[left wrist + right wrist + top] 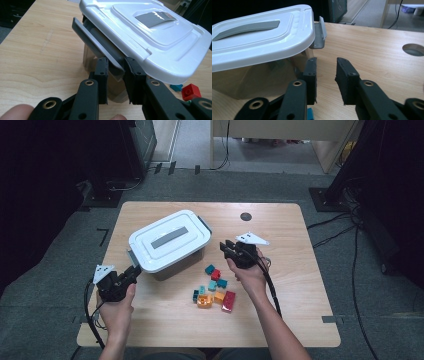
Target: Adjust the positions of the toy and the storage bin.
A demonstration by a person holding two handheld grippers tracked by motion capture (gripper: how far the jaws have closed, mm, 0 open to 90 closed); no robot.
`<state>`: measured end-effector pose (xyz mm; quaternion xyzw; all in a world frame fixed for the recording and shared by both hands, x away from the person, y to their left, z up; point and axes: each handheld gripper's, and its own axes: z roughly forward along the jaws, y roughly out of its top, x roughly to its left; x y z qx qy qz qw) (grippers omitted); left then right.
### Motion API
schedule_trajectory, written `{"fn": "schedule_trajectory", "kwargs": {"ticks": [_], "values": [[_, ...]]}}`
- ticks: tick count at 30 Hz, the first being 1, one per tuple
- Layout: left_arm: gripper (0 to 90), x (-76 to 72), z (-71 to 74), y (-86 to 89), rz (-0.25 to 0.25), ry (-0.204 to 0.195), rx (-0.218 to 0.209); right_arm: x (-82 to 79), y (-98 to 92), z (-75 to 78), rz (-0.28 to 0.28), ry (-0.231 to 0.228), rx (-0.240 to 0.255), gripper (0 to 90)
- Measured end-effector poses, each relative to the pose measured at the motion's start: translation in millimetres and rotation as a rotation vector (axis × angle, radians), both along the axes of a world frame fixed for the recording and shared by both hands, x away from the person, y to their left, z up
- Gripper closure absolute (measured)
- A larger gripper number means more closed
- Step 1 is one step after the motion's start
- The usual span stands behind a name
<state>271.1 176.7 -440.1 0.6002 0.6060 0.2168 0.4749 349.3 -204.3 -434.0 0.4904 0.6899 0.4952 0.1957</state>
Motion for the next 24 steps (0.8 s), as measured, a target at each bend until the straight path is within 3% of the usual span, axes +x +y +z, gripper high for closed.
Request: {"fn": "schedule_trajectory", "kwargs": {"ticks": [3,6,10,15,20,24], "values": [[75.6,4.6,-0.2,5.4,0.001,0.000,-0.011,7.0,3.9,-2.5,-0.010,0.017,-0.020,73.9],[76.5,8.4,-0.3,9.7,0.005,0.001,-0.012,14.4,8.5,-5.3,0.000,0.027,0.011,74.8],[77.4,11.0,-1.1,13.3,0.010,-0.003,-0.018,23.2,18.0,-10.3,-0.012,-0.010,0.012,75.2],[77.9,13.4,-2.0,17.3,0.011,-0.008,-0.025,31.5,25.8,-18.2,-0.013,0.009,0.083,74.8],[78.8,16.9,-1.9,22.9,0.008,-0.005,-0.035,35.1,34.6,-19.6,-0.062,-0.010,0.093,72.8],[79.5,18.1,-2.2,26.5,0.006,-0.004,-0.043,39.9,43.9,-20.0,-0.062,0.003,0.073,77.8]]}}
